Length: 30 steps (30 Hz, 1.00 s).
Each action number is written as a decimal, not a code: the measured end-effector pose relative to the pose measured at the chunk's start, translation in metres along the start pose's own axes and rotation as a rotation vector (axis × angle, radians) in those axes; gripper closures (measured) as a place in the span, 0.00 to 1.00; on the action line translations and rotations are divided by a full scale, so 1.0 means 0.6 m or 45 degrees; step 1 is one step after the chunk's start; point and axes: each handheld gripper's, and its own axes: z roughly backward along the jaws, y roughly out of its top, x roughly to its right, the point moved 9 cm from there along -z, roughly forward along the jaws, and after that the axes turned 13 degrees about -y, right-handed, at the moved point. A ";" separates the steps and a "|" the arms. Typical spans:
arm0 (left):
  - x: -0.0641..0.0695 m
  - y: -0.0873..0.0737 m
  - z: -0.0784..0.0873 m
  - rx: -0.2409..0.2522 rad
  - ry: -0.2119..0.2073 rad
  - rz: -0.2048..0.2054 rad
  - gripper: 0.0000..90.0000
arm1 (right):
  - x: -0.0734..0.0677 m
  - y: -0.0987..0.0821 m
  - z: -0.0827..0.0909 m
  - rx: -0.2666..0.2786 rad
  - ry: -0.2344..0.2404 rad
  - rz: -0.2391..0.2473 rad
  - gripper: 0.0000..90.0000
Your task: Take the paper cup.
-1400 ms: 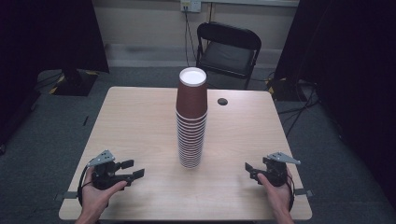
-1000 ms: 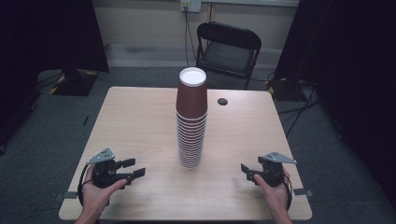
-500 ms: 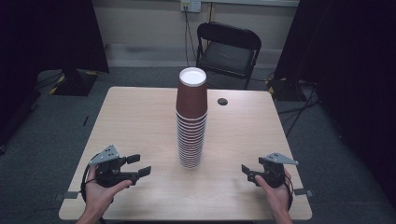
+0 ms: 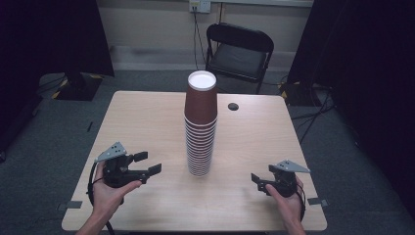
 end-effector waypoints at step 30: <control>0.035 0.093 -0.019 0.087 -0.125 -0.135 0.31 | -0.002 -0.002 -0.003 -0.012 0.027 -0.009 0.20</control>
